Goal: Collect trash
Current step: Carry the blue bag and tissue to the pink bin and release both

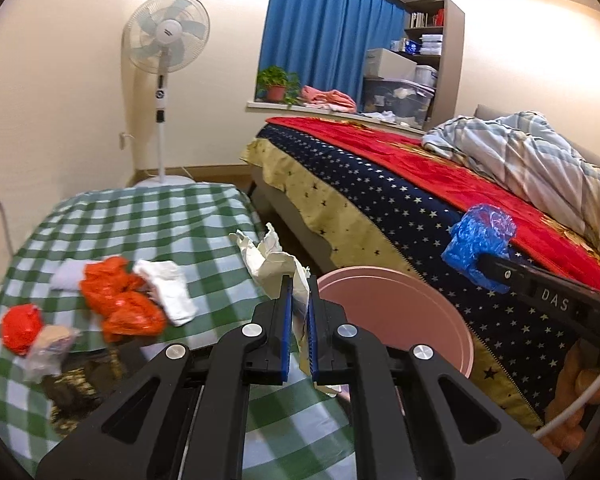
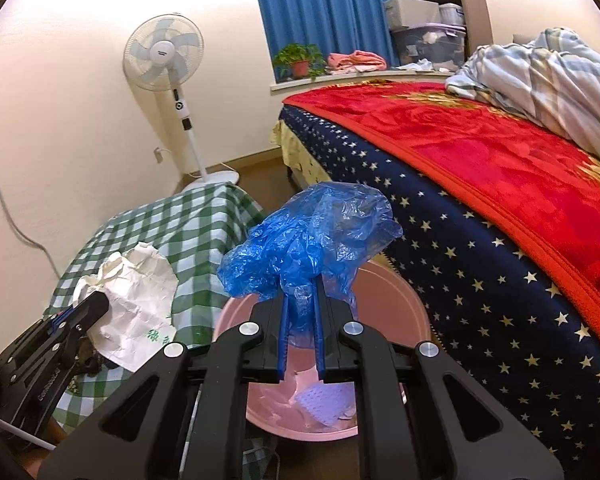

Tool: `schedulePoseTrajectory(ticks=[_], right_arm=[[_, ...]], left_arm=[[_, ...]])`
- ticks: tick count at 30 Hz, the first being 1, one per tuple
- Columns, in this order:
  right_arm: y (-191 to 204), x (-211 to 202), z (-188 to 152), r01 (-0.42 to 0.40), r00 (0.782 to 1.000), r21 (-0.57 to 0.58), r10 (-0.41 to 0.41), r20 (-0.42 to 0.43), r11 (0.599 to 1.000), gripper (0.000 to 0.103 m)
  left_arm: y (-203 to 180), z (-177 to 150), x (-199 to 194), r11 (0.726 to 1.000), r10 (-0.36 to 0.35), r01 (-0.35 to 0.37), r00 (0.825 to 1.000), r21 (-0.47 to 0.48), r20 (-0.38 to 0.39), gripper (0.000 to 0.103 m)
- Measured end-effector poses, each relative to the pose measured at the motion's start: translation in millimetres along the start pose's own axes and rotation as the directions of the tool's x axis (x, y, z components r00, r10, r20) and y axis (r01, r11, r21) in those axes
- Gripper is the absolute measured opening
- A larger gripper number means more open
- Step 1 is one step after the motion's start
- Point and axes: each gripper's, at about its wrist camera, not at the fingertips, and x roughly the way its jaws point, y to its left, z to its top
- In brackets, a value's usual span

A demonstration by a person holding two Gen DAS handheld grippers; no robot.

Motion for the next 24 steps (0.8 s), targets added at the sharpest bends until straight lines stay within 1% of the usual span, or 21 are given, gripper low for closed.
schedulePoseTrajectory(ticks=[7, 17, 18, 19, 20, 21, 22, 23, 24], right_arm=[[-10.5, 13.8, -1.9, 0.031, 0.999, 0.024, -0.03, -0.017, 0.999, 0.011], [-13.7, 29.4, -6.3, 0.048, 0.998, 0.032, -0.046, -0.047, 0.998, 0.011], [-14.0, 30.2, -6.8, 0.046, 0.998, 0.033, -0.045, -0.049, 0.998, 0.014], [-14.4, 31.1, -7.0, 0.049, 0.998, 0.038, -0.047, -0.05, 0.998, 0.015], [-15.7, 32.1, -6.8, 0.052, 0.997, 0.045, -0.049, -0.054, 0.998, 0.021], [-17.0, 33.4, -6.1, 0.06, 0.997, 0.051, -0.057, -0.058, 0.997, 0.034], [-19.1, 33.8, -5.8, 0.073, 0.996, 0.061, -0.07, -0.057, 0.995, 0.04], [-21.0, 33.7, -5.7, 0.079, 0.996, 0.072, -0.075, -0.057, 0.994, 0.043], [-22.2, 33.7, -5.5, 0.077, 0.996, 0.08, -0.073, -0.058, 0.994, 0.043]], left_arm=[[-5.7, -2.1, 26.8, 0.998, -0.062, 0.061, 0.998, -0.016, -0.02, 0.007], [-5.7, -8.7, 50.0, 0.989, -0.132, 0.129, 0.99, -0.071, -0.041, 0.007], [-6.8, -9.0, 51.8, 0.987, -0.149, 0.145, 0.988, -0.073, -0.041, 0.007], [-10.4, -9.5, 54.6, 0.981, -0.181, 0.177, 0.982, -0.072, -0.046, 0.007], [-13.3, -10.1, 56.6, 0.98, -0.191, 0.187, 0.98, -0.067, -0.054, 0.008], [-15.6, -11.2, 58.1, 0.98, -0.191, 0.187, 0.98, -0.061, -0.06, 0.01], [-17.0, -12.6, 60.3, 0.982, -0.184, 0.181, 0.981, -0.058, -0.068, 0.015], [-16.5, -13.6, 60.8, 0.983, -0.179, 0.175, 0.981, -0.062, -0.07, 0.019], [-15.3, -14.9, 60.2, 0.983, -0.174, 0.169, 0.982, -0.068, -0.07, 0.019]])
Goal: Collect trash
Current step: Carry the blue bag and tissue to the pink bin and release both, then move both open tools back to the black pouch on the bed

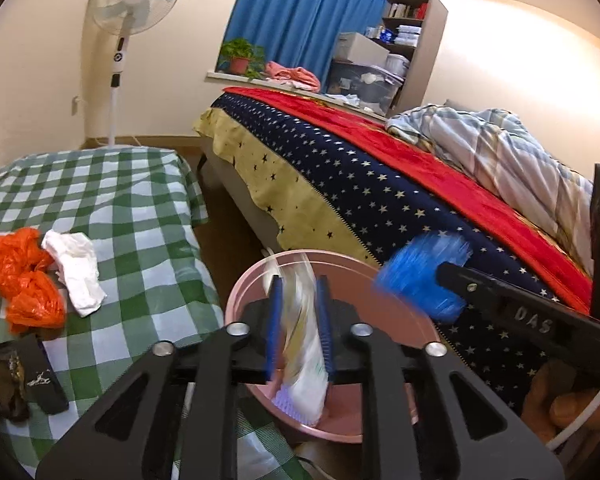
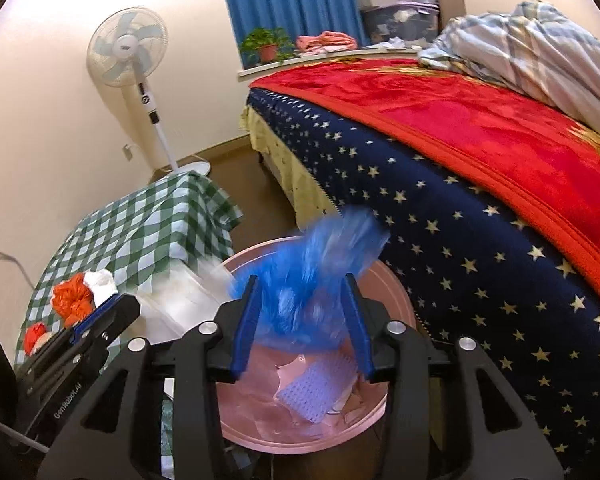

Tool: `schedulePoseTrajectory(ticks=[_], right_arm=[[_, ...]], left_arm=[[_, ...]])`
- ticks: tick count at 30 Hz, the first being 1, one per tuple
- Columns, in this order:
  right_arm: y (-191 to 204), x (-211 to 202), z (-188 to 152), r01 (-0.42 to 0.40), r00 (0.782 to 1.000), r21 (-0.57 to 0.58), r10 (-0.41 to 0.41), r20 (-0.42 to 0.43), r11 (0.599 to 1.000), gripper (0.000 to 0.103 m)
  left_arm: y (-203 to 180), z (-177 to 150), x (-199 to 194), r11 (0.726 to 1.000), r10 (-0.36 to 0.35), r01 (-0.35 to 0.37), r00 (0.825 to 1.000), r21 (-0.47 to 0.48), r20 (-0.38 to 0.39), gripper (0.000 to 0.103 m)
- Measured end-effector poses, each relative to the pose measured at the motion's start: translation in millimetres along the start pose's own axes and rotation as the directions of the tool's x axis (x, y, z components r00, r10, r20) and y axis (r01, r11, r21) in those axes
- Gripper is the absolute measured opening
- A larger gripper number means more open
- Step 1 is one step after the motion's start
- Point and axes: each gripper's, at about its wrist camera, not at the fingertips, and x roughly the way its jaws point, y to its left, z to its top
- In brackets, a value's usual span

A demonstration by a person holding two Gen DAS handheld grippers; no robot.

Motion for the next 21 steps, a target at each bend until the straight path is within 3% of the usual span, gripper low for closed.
schedulePoseTrajectory(ticks=[9, 21], right_arm=[[8.4, -9.5, -0.7, -0.02, 1.0, -0.023, 0.021, 0.022, 1.0, 0.043], [51.4, -39.2, -1.2, -0.11, 0.991, -0.096, 0.116, 0.063, 0.989, 0.043]], left_arm=[[9.1, 2.5, -21.6, 0.999, 0.041, -0.041, 0.999, -0.006, 0.013, 0.019], [39.7, -3.8, -78.7, 0.985, 0.168, -0.167, 0.984, -0.036, 0.051, 0.019]])
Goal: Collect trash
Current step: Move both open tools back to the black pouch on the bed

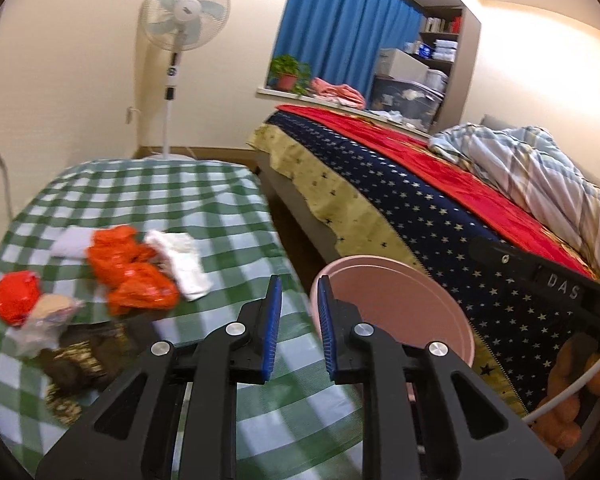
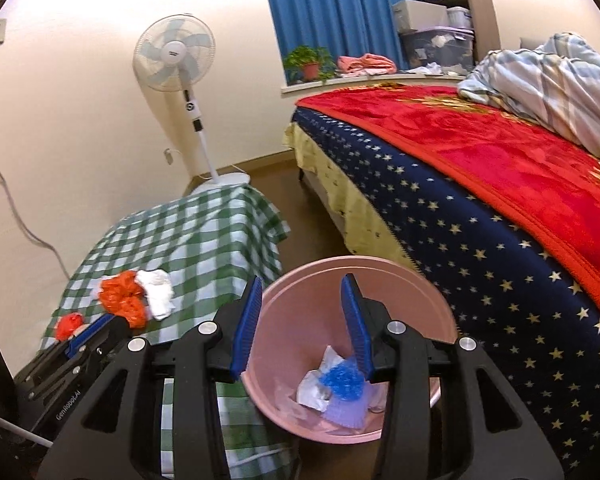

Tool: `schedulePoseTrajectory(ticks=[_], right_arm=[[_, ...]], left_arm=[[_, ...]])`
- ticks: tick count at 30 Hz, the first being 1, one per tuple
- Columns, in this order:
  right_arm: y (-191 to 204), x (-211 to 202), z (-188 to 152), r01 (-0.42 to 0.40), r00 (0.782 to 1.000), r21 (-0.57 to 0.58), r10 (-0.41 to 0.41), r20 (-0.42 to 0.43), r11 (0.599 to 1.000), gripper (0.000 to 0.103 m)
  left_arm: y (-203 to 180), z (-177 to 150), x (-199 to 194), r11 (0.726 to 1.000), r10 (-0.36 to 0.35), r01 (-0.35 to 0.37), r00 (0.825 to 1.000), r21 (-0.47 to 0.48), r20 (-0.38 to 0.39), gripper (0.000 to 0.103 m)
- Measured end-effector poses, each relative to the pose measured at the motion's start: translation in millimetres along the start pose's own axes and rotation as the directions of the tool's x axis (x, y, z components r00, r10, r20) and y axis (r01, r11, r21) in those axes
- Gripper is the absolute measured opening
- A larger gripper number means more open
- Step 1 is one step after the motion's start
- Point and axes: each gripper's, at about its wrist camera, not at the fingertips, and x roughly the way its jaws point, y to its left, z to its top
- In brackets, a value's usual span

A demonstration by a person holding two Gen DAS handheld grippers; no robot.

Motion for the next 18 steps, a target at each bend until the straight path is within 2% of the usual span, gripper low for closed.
schedulePoseTrajectory(ticks=[10, 18], right_arm=[[54.5, -8.7, -6.5, -0.101, 0.994, -0.075, 0.103, 0.026, 0.992, 0.04], [97.1, 6.2, -22.7, -0.194, 0.981, -0.129, 0.195, -0.003, 0.973, 0.04]], left_arm=[[49.2, -9.7, -33.0, 0.988, 0.139, -0.138, 0.99, -0.068, 0.014, 0.019], [88.8, -24.1, -44.0, 0.949, 0.267, -0.266, 0.964, -0.168, -0.015, 0.019]])
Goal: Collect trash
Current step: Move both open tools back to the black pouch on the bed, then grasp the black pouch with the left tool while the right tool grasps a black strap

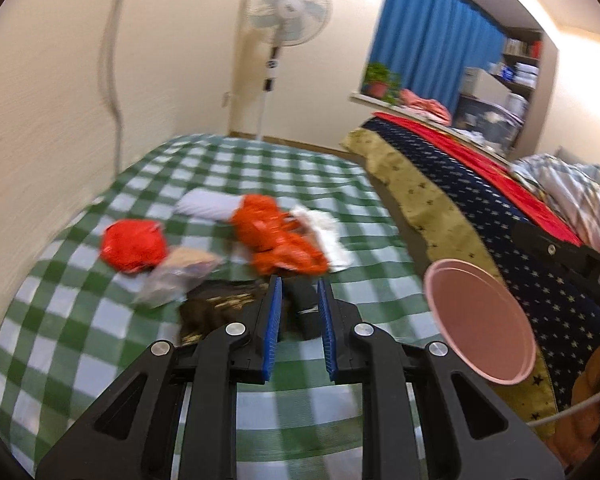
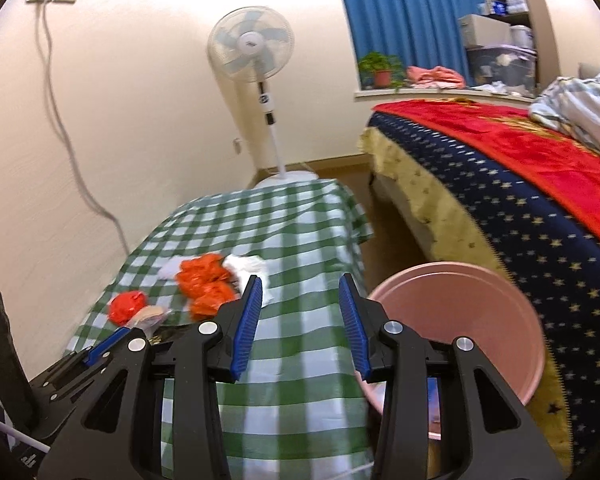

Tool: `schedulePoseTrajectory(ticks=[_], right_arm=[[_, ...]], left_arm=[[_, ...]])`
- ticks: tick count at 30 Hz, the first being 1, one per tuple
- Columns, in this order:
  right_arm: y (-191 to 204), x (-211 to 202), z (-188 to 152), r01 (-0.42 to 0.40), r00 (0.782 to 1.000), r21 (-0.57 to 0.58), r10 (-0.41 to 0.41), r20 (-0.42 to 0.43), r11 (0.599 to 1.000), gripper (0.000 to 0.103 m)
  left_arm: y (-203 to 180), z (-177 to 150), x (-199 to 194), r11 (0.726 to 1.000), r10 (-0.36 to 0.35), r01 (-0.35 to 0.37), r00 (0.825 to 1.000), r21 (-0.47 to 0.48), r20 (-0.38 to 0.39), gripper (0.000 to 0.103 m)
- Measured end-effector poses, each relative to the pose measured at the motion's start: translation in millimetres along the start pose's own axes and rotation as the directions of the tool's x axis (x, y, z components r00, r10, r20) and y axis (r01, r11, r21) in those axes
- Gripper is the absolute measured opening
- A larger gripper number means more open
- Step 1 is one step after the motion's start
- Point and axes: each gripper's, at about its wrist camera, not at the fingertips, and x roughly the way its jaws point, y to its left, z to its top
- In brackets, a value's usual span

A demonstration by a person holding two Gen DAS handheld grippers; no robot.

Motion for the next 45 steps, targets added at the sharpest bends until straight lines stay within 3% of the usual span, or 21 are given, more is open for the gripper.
schedulePoseTrajectory(ticks=[4, 7, 19, 21, 22, 23, 32, 43, 45], right_arm=[[15.5, 17.6, -8.5, -0.047, 0.998, -0.028, 0.046, -0.03, 0.998, 0.04], [23.8, 31.2, -14.2, -0.08, 0.995, -0.04, 0.078, -0.059, 0.996, 0.04], [41.6, 80.3, -29.7, -0.172, 0.972, -0.021, 0.167, -0.166, 0.985, 0.041], [43.6, 88.1, -32.6, -0.187, 0.965, -0.011, 0.181, -0.189, 0.982, 0.041], [45.1, 92.6, -34.4, -0.194, 0.961, -0.006, 0.188, -0.201, 0.981, 0.041], [46.3, 96.3, -35.9, -0.197, 0.958, -0.003, 0.192, -0.211, 0.98, 0.041], [60.9, 127.1, -48.5, -0.216, 0.932, 0.013, 0.21, -0.296, 0.976, 0.042], [74.5, 144.3, -60.9, -0.215, 0.909, -0.028, 0.189, -0.371, 0.976, 0.042], [74.5, 144.2, -60.8, -0.22, 0.907, -0.028, 0.194, -0.373, 0.975, 0.036]], left_arm=[[18.8, -3.4, 5.4, 0.997, 0.058, -0.059, 0.998, -0.059, -0.016, 0.02], [28.3, -7.1, 11.4, 0.992, 0.09, -0.092, 0.996, -0.087, -0.03, 0.045], [40.3, -16.7, 42.0, 0.988, 0.09, -0.105, 0.987, -0.11, -0.133, 0.046], [42.8, -17.6, 44.3, 0.988, 0.068, -0.086, 0.988, -0.129, -0.14, 0.042], [43.8, -17.1, 44.4, 0.988, 0.052, -0.07, 0.989, -0.136, -0.137, 0.021], [43.5, -15.8, 44.3, 0.989, 0.039, -0.057, 0.99, -0.135, -0.135, 0.016], [54.5, -5.5, 29.0, 0.977, 0.152, -0.158, 0.987, -0.146, -0.055, 0.015], [59.9, -2.8, 32.1, 0.971, 0.163, -0.171, 0.985, -0.165, -0.059, 0.015], [60.1, -3.2, 31.9, 0.971, 0.163, -0.17, 0.985, -0.165, -0.059, 0.015]])
